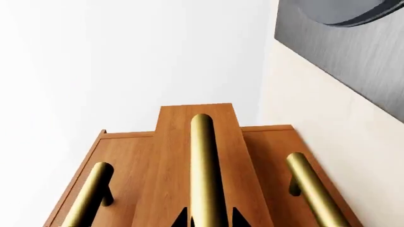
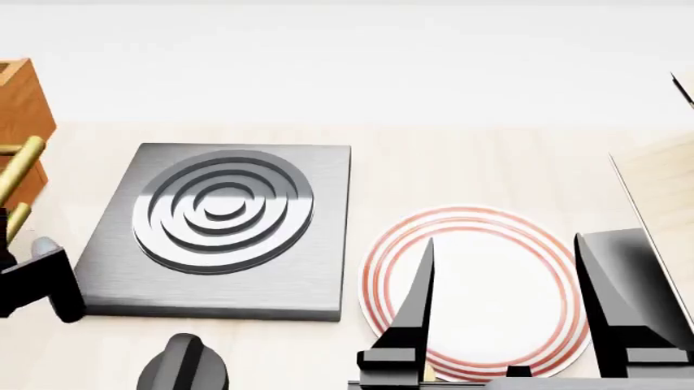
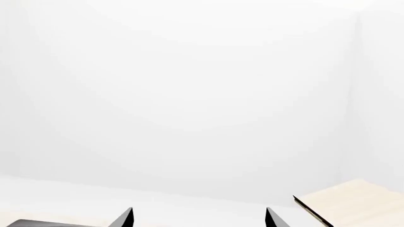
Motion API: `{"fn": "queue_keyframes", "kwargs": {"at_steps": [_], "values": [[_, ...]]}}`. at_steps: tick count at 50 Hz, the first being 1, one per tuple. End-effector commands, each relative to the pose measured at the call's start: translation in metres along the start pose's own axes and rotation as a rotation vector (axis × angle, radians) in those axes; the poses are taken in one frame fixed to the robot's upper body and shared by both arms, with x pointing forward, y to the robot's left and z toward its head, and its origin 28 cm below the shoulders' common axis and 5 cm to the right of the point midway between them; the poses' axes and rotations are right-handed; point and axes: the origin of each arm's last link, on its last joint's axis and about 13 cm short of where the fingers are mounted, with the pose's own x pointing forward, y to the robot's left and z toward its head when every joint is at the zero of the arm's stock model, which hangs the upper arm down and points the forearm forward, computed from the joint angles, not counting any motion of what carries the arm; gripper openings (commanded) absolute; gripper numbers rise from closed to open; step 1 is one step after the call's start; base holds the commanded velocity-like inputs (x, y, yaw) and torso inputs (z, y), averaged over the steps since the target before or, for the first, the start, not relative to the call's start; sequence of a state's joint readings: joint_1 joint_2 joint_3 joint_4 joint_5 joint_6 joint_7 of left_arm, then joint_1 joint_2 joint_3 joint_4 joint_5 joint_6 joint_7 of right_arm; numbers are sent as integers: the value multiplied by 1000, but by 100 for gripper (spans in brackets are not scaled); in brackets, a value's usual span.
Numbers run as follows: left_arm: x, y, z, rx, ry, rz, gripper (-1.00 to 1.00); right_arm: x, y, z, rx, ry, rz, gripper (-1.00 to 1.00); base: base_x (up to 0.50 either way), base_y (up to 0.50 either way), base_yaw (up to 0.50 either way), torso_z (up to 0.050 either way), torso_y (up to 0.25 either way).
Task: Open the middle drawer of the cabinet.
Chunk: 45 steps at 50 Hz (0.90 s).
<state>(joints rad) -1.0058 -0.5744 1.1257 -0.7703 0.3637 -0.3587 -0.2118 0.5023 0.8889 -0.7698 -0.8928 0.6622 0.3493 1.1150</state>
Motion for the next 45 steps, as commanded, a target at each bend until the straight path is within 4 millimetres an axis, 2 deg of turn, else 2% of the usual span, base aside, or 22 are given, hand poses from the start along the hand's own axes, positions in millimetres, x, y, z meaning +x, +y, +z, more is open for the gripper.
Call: {"fn": "queue_keyframes", "kwargs": {"at_steps": [1, 45], "values": [[-3, 7, 10, 65, -69, 85, -100, -5, 1, -7, -5, 58, 22, 100, 0, 0, 0, 0, 0], [-4, 22, 52, 48, -211, 113, -100, -6, 2, -9, -11, 67, 35, 100, 1, 0, 0, 0, 1]]}}
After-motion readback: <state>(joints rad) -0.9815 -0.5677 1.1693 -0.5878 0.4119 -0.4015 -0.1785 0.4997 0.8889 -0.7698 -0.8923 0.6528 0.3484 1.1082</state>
